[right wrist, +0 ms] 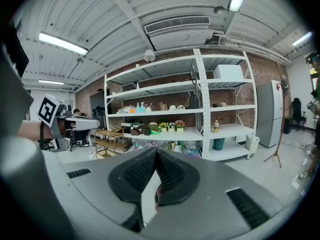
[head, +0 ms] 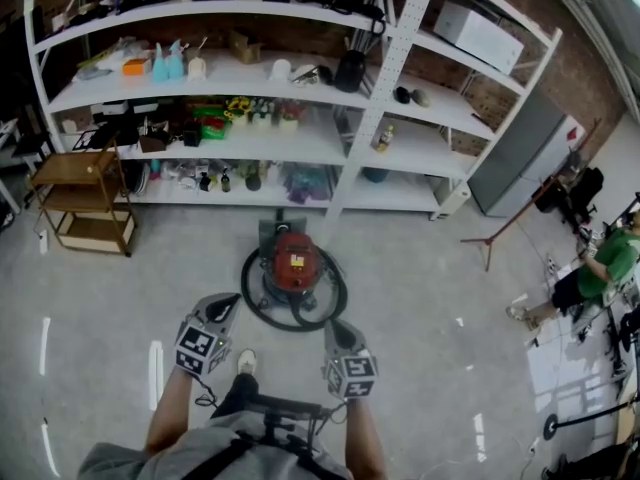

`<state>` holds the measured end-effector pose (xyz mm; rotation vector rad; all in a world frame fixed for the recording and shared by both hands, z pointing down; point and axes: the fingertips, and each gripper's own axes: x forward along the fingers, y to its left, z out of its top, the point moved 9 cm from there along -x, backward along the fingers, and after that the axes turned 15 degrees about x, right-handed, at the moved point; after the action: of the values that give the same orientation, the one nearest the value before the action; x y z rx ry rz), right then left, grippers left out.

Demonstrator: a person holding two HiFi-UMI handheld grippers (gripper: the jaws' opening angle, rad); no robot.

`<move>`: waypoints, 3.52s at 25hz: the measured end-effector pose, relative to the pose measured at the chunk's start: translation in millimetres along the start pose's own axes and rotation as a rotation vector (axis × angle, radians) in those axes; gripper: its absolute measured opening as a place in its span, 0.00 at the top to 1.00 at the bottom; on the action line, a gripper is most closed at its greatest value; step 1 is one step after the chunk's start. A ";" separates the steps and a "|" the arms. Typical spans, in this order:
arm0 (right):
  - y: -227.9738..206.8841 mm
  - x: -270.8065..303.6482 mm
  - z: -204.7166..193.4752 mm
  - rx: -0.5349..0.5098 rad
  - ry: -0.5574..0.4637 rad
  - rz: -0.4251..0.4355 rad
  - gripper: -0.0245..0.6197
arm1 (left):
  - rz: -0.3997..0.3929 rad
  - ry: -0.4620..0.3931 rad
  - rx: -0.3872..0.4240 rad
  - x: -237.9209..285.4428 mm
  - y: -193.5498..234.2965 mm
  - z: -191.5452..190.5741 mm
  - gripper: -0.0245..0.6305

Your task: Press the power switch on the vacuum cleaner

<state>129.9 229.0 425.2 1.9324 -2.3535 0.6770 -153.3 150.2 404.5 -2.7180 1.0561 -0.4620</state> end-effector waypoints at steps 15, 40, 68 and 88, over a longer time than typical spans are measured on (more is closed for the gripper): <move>-10.5 164.7 45.0 0.019 0.072 -0.046 0.94 | -0.038 0.038 -0.030 111.7 139.1 -24.6 0.95; -95.2 319.1 39.0 0.074 0.226 -0.078 0.94 | -0.138 0.169 -0.125 264.9 190.0 -94.8 0.95; -171.1 402.9 -90.3 0.107 0.372 -0.025 0.94 | -0.138 0.285 -0.201 325.5 151.2 -229.2 0.95; -217.2 474.7 -177.7 0.129 0.436 -0.010 0.94 | -0.150 0.322 -0.248 368.5 121.8 -330.7 0.95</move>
<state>178.7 -181.8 789.8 1.6246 -2.0734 1.1400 -88.7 -210.5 759.1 -3.0278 1.0456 -0.8729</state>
